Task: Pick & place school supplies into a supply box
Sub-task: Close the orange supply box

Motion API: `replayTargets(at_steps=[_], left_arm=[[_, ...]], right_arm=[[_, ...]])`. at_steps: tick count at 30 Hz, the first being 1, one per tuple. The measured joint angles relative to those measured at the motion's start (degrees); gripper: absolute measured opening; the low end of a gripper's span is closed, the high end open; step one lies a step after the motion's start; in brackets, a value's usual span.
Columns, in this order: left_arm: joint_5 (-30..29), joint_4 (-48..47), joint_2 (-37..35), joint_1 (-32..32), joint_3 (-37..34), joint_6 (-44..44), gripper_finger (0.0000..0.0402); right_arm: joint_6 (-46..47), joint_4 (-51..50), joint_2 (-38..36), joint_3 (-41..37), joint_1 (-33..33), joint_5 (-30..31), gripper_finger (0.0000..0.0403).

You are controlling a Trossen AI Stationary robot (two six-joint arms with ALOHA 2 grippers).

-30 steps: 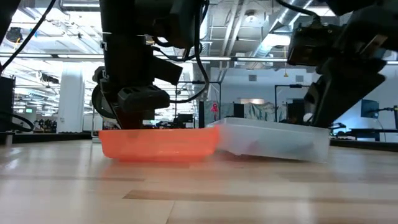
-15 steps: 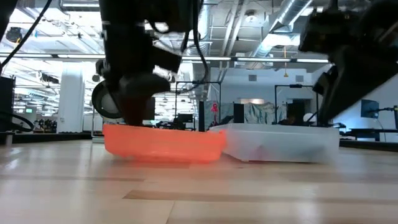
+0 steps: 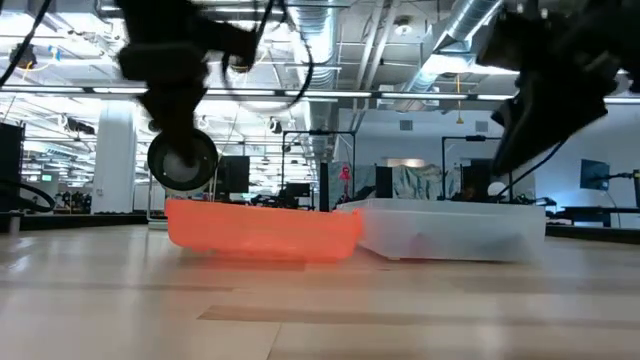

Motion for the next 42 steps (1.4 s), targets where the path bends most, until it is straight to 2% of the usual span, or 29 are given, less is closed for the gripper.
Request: replayTargets(at_steps=[3, 6, 9, 14, 18, 21, 29, 35, 42], left_arm=[[4.55, 6.90, -2.15, -0.97, -6.75, -2.75, 0.0153], [4.71, 12.26, -4.36, -2.82, -11.73, -7.40, 0.0153], [4.95, 16.16, -5.45, -4.60, -15.30, -8.06, 0.0153], [6.11, 23.17, -5.41, -6.18, -20.82, -7.54, 0.0153], [5.80, 31.55, -5.39, -6.24, -24.44, -5.83, 0.0153], [6.10, 37.25, -5.39, -5.95, -26.64, -3.73, 0.0153], [7.04, 45.02, -5.61, -3.90, -30.59, 0.35, 0.0153], [9.68, 46.06, -5.63, -1.34, -31.18, 3.09, 0.0153], [9.55, 46.66, -5.51, -0.97, -31.25, 4.03, 0.0153]], right_arm=[[-1.60, -4.50, 0.18, -0.01, -0.85, 0.20, 0.0086], [-2.66, -9.02, -0.15, -0.01, -1.21, 0.23, 0.0086], [-5.04, -11.91, -0.21, -0.39, -1.65, 0.21, 0.0086], [-7.75, -2.88, -0.21, -5.27, -4.49, -3.96, 0.0086], [-7.84, 1.52, -0.21, -7.69, -6.33, -4.49, 0.0086], [-9.10, 2.07, -0.21, -8.08, -7.64, -4.64, 0.0086], [-14.47, 3.15, -0.08, -8.53, -11.60, -4.81, 0.0086], [-18.53, 5.88, 3.26, -8.46, -15.54, -9.61, 0.0086], [-18.79, 11.18, 8.86, -8.38, -17.24, -13.08, 0.0086]])
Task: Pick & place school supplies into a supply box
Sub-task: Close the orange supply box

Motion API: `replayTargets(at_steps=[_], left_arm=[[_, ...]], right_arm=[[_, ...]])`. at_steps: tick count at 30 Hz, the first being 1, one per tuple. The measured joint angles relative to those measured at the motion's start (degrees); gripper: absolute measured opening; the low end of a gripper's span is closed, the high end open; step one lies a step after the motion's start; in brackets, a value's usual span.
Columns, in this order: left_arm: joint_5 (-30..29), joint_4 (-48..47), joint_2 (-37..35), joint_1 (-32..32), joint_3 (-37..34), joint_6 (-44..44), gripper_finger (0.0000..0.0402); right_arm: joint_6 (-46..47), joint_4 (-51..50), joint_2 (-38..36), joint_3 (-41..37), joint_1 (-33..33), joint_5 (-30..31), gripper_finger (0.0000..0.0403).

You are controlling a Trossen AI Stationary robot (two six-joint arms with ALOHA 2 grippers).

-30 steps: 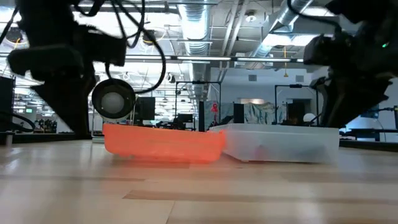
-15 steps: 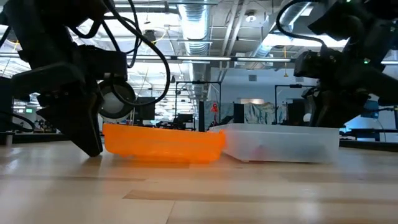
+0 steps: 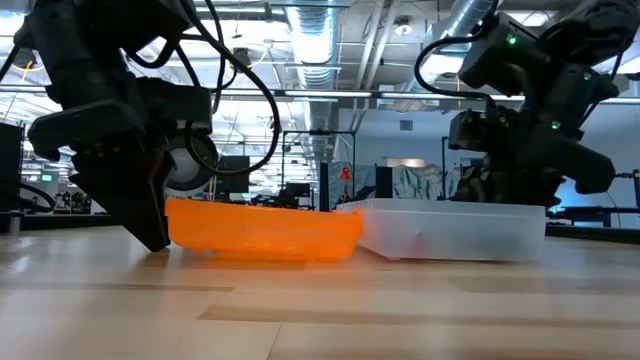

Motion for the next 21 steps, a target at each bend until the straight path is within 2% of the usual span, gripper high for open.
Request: replayTargets(at_steps=[5, 12, 17, 21], left_arm=[[-0.80, 1.65, 0.10, 0.08, -0.08, -0.01, 0.0153], [-1.00, 2.10, -0.38, 0.20, -0.11, -0.55, 0.0153], [-4.93, 2.05, -2.56, 0.37, -0.24, -0.24, 0.0153], [-5.25, 2.06, -3.55, 0.49, -0.24, -0.01, 0.0153]], right_arm=[[0.00, 3.80, 0.93, -0.01, 0.31, -0.16, 0.0086], [-0.85, 3.95, 0.90, -0.04, 0.28, -0.36, 0.0086], [-1.05, 3.91, 0.90, -0.04, 0.34, -0.39, 0.0086], [-1.03, 3.89, 0.90, -0.04, 0.34, -0.41, 0.0086]])
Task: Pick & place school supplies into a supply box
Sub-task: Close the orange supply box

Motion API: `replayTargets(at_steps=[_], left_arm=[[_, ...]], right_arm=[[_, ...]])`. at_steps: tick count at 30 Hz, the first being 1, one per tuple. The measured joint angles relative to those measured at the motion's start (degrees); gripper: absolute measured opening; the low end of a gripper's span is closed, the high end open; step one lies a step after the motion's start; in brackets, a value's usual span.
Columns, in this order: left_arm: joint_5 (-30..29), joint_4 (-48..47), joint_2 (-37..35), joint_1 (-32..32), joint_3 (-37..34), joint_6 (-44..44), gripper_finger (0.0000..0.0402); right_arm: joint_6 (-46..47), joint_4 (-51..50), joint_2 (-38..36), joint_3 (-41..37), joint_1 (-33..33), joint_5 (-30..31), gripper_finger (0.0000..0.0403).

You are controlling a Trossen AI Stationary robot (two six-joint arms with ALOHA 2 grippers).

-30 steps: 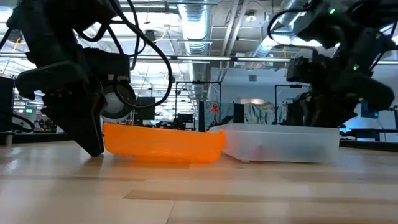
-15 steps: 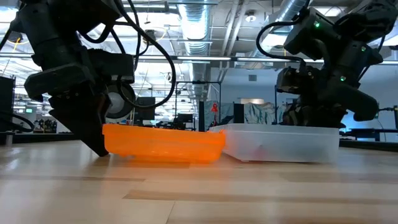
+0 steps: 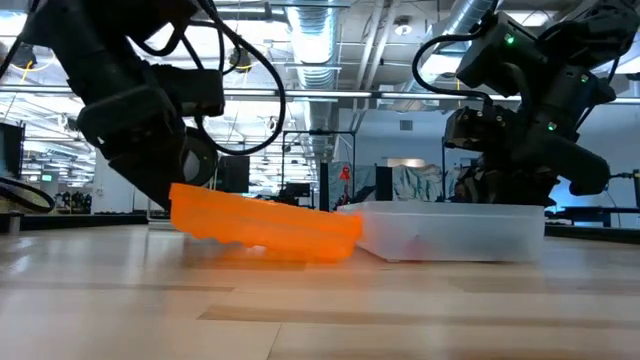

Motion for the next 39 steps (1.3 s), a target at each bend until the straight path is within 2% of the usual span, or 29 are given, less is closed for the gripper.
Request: replayTargets(at_steps=[12, 23, 28, 39], left_arm=[[1.43, -0.11, -2.22, 0.04, 0.09, 0.13, 0.0153], [-2.48, -0.48, -8.27, -0.01, 0.13, 1.48, 0.0153], [-4.69, 2.21, -8.50, 0.04, 0.20, 1.64, 0.0153], [-4.58, 10.34, -8.50, 2.98, 0.22, 6.24, 0.0153]], right_arm=[[0.03, -0.11, 0.00, 0.00, 0.02, -0.04, 0.0086], [-0.52, 0.09, 0.00, -0.04, -0.09, -0.17, 0.0086], [-0.48, 1.03, 0.06, -0.11, -0.09, -0.20, 0.0086], [-0.43, 3.07, 0.15, -0.13, -0.04, -0.79, 0.0086]])
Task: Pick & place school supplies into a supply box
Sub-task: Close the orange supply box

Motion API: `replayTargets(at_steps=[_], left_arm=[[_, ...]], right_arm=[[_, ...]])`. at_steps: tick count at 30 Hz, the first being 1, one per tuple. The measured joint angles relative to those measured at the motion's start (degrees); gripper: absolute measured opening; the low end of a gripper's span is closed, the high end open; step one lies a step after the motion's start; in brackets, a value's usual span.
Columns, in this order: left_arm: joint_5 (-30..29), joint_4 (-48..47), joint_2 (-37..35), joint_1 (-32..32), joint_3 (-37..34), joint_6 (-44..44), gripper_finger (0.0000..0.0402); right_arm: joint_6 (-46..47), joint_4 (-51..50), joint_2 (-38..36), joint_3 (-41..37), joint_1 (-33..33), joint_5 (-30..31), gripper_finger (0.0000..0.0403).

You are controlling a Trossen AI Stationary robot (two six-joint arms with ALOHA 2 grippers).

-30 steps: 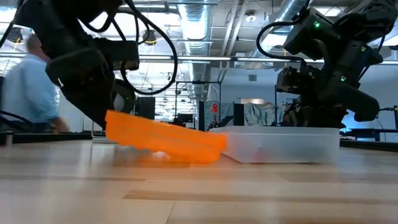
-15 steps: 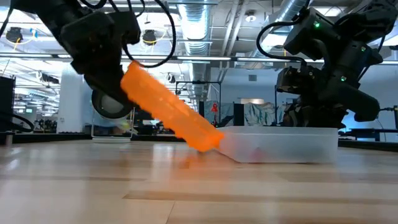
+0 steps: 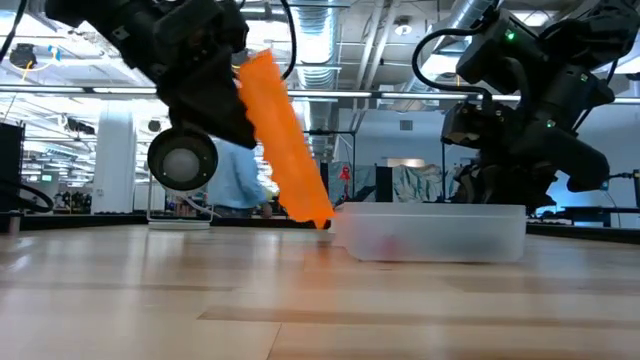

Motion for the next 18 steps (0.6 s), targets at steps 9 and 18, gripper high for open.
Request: replayTargets(at_steps=[9, 18], left_arm=[[1.47, 7.07, 0.00, 3.38, 0.00, 4.42, 0.0153], [3.99, 11.10, 1.15, 4.50, 0.00, 5.02, 0.0153]], right_arm=[[0.02, 0.93, -0.02, 0.02, -0.01, 0.57, 0.0086], [-0.02, 1.88, -0.02, 0.02, -0.07, 0.82, 0.0086]])
